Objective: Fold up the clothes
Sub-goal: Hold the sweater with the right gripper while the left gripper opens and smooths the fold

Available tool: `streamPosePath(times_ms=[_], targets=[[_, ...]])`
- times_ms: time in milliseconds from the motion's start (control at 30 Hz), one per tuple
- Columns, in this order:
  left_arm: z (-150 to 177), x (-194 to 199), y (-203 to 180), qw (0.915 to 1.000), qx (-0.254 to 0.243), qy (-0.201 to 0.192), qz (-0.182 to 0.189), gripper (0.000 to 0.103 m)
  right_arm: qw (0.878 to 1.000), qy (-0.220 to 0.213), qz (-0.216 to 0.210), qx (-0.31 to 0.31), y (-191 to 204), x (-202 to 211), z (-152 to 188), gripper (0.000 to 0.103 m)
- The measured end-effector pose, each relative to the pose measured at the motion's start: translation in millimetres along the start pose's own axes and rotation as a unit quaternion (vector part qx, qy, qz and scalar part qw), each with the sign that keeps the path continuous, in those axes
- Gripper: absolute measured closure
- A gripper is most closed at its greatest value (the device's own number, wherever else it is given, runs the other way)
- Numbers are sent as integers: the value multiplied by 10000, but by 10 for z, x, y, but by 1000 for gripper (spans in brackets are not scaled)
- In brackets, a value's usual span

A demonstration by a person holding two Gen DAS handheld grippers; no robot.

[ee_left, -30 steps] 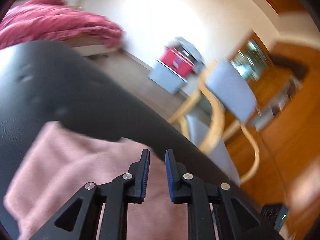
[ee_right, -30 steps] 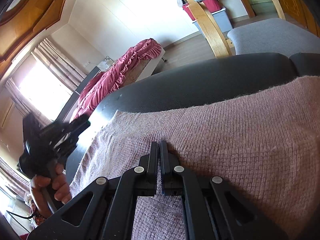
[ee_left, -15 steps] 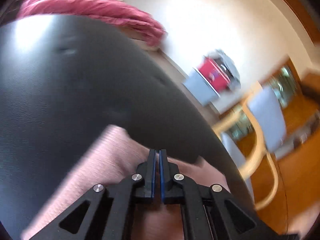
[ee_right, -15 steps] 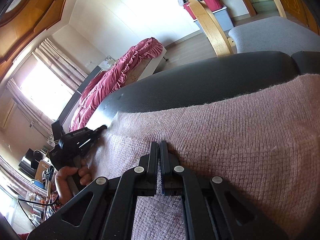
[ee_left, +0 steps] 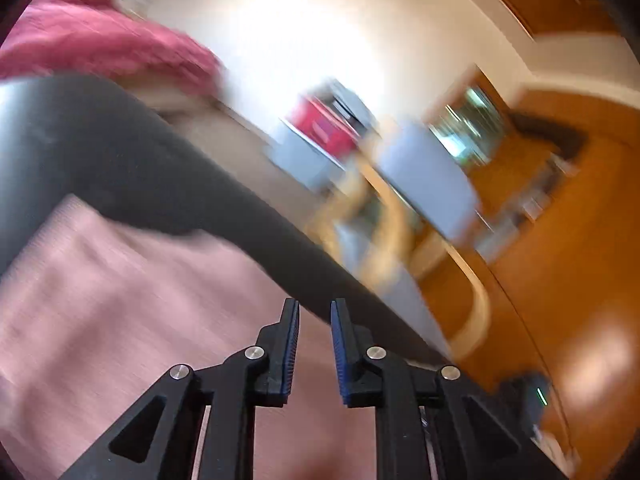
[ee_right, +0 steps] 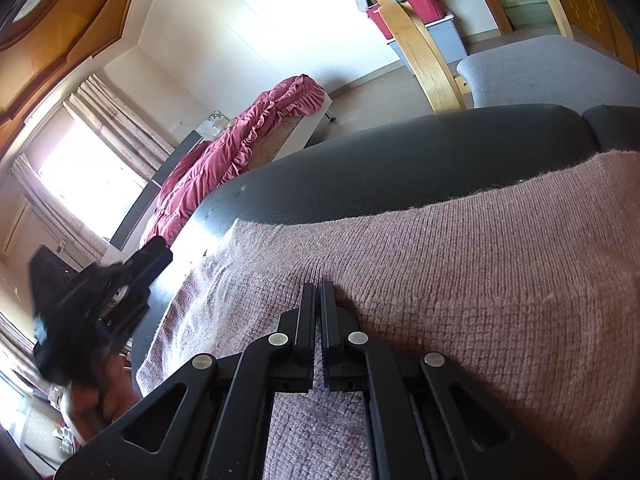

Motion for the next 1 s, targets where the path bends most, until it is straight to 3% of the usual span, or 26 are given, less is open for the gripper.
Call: streamPosePath(times_ms=[67, 133, 267, 367, 433, 567, 667, 800, 1000], targets=[[219, -225, 4, 9982, -461, 210, -312, 88, 10000, -33, -19, -1, 6, 14, -5, 103], [347, -369, 182, 9970, -476, 414, -451, 89, 9998, -184, -104, 38, 46, 92, -44, 98], [225, -296, 321, 9993, -90, 289, -223, 91, 9971, -499, -45, 581, 318, 330, -174, 97], [226, -284, 349, 9994, -40, 311, -149, 91, 9962, -168, -74, 856, 525, 169, -50, 97], [284, -249, 343, 9994, -39, 326, -133, 91, 9962, 353, 228, 767, 391, -26, 151, 100], [257, -289, 349, 9993, 5, 351, -88, 92, 9997, 3, 213, 89, 41, 221, 142, 103], [243, -360, 298, 9993, 6, 349, -89, 92, 9968, -497, 341, -521, -284, 594, 196, 102], [272, -335, 280, 9993, 15, 353, -74, 92, 9852, -772, 1169, -989, -808, 1066, 288, 98], [288, -310, 268, 9993, 14, 365, -67, 92, 9689, -1044, 1849, -1273, -1134, 1512, 335, 103]])
Point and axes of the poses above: each gripper's, at about its wrist camera, not at the fingertips, and x roughly against the way its jaws point, y to its left, z to its underside, the point moved 10 cm from there along -x, roughly the way its jaws point, and after that the axes turned 14 degrees about x, right-handed, at the moved point
